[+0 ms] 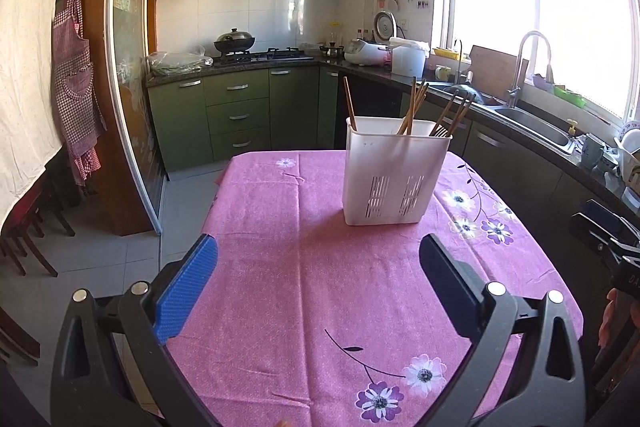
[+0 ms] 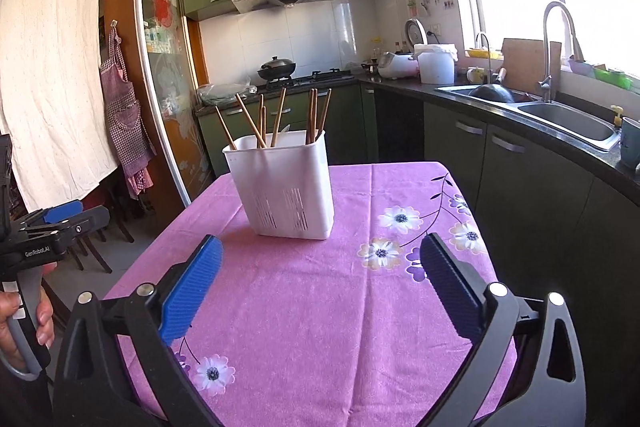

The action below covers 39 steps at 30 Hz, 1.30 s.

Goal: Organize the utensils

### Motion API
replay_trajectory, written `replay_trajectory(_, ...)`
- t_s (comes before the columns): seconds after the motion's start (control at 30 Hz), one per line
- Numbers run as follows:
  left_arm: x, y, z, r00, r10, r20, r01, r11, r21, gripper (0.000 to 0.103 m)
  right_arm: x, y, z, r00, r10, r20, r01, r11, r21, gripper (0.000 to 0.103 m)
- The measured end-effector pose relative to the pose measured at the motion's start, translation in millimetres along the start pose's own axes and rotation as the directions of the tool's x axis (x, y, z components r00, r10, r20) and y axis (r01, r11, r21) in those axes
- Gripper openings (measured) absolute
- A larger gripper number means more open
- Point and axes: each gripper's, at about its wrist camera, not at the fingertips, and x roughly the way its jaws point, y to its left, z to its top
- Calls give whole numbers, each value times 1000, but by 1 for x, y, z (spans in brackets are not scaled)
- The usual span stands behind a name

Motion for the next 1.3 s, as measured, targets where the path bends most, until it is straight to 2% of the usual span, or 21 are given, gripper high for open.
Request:
replay_trajectory(0.13, -13, 2, -6, 1000, -1, 10, 2, 1000, -7, 96, -23, 6, -2, 999, -32, 37, 34, 999, -37, 98)
replay_trajectory(0.4, -41, 1, -11, 999, 15, 46, -15, 1000, -3, 96, -56, 13, 3, 997, -7, 73, 10, 999, -44, 98)
replay_trajectory(0.9, -64, -2, -20, 997, 16, 71, -16, 1000, 1, 96, -77, 27, 5, 997, 13, 72, -7, 997, -74, 98)
replay_trajectory(1.3, -71, -2, -21, 997, 12, 79, -12, 1000, 3, 96, -77, 34, 6, 998, 33, 60, -28, 996, -85, 98)
